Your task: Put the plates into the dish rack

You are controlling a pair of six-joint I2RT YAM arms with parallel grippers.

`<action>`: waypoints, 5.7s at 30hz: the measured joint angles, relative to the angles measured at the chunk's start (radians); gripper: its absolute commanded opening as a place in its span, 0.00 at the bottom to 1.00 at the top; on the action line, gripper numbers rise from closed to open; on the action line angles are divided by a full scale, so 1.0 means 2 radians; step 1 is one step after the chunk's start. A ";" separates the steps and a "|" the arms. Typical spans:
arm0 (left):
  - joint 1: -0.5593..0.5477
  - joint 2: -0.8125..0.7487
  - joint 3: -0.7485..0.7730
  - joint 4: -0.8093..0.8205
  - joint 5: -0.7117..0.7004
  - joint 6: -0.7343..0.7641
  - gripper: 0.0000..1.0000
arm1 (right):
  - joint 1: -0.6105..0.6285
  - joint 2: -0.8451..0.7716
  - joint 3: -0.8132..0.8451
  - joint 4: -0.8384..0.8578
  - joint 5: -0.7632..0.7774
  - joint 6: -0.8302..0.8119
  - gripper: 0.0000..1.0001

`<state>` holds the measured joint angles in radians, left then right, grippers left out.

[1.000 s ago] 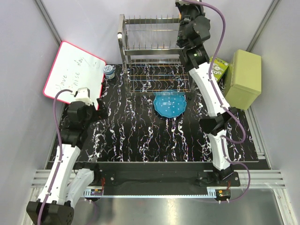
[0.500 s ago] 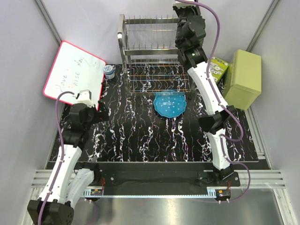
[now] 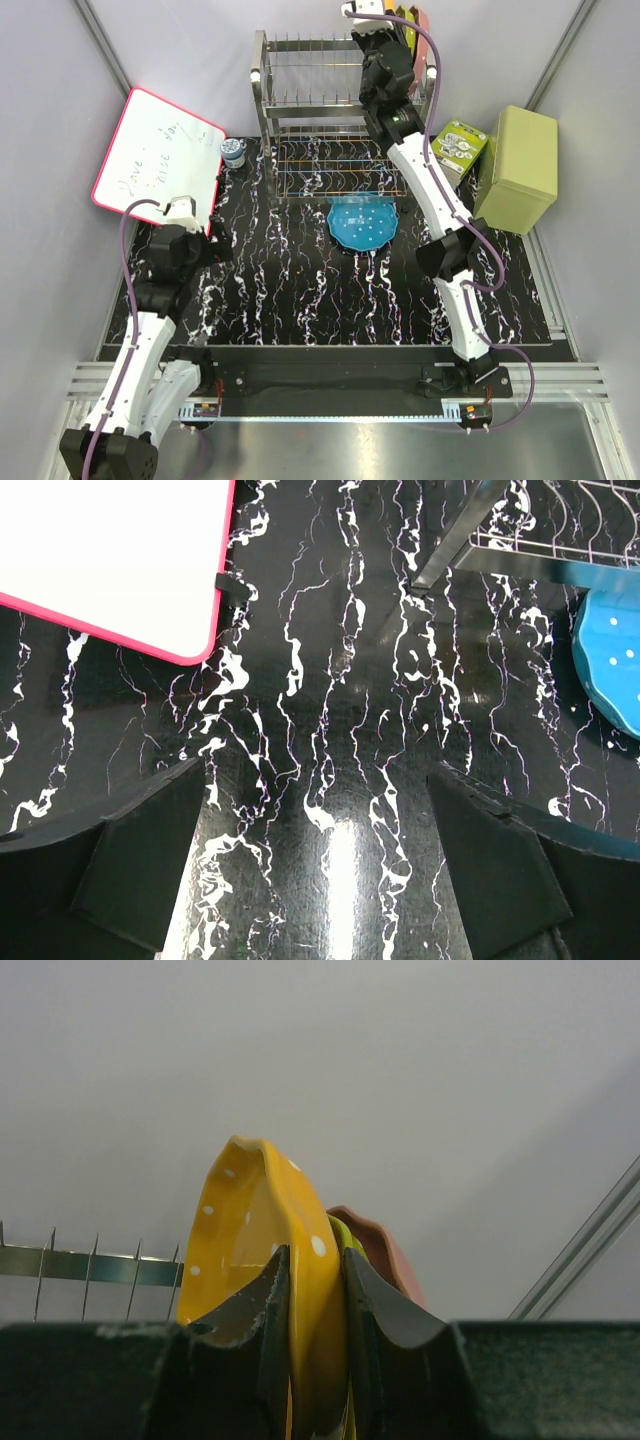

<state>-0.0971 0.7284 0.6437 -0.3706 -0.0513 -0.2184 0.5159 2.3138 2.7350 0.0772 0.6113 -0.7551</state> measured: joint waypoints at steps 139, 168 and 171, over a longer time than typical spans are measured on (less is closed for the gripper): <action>-0.268 0.406 -0.064 0.318 0.264 -0.349 0.49 | -0.183 -0.355 -1.000 -0.337 -0.649 0.591 0.78; -0.257 0.480 -0.018 0.351 0.251 -0.349 0.00 | -0.142 -0.511 -1.077 -0.139 -0.582 0.728 0.57; -0.268 0.486 -0.018 0.350 0.274 -0.357 0.00 | -0.142 -0.509 -1.073 -0.067 -0.576 0.745 0.54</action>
<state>-0.6338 1.7000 0.6071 0.3298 0.4957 -0.9321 0.2314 1.2968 0.5892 -0.0563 -0.5415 0.7357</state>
